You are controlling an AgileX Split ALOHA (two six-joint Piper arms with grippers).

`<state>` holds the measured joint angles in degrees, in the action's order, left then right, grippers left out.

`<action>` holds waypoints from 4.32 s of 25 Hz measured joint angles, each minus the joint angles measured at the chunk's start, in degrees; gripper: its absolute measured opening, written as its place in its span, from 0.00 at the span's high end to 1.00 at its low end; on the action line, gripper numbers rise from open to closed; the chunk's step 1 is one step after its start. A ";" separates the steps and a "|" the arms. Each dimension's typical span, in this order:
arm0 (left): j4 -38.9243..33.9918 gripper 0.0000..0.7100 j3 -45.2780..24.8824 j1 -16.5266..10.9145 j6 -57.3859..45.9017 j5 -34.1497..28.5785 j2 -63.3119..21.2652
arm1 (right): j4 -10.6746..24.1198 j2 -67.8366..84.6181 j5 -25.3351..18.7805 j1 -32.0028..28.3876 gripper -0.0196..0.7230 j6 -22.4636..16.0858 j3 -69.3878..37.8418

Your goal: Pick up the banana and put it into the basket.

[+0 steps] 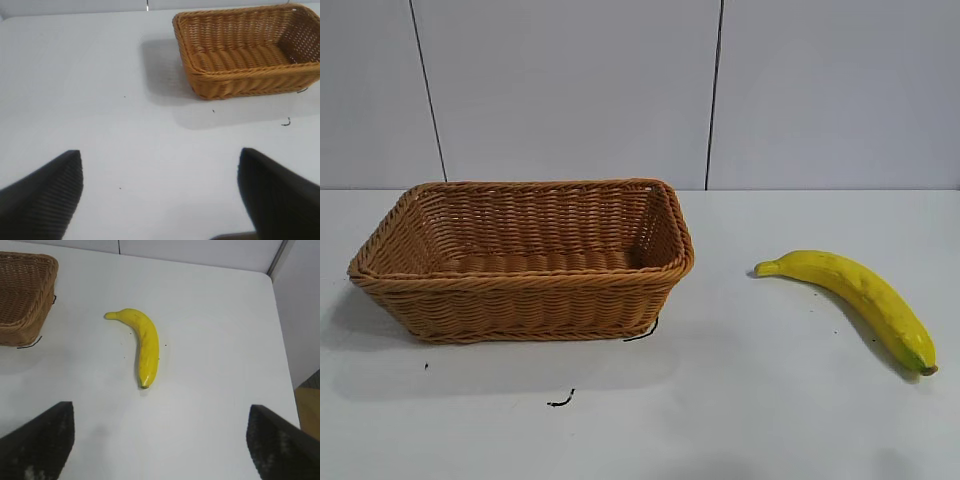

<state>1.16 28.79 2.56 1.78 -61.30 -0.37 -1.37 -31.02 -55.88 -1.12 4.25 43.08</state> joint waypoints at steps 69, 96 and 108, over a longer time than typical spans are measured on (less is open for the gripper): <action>0.00 0.11 0.00 0.00 0.00 0.00 0.00 | -7.16 -94.38 2.41 0.17 0.58 7.62 40.88; 0.00 0.11 0.00 0.00 0.00 0.00 0.00 | -3.53 -77.26 -5.45 8.64 0.58 6.22 61.79; 0.00 0.11 0.00 0.00 0.00 0.00 0.00 | -3.28 -86.26 -1.75 28.38 0.58 6.11 67.54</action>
<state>1.16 28.79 2.56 1.78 -61.30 -0.37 -4.65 -117.28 -57.62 27.26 10.37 110.62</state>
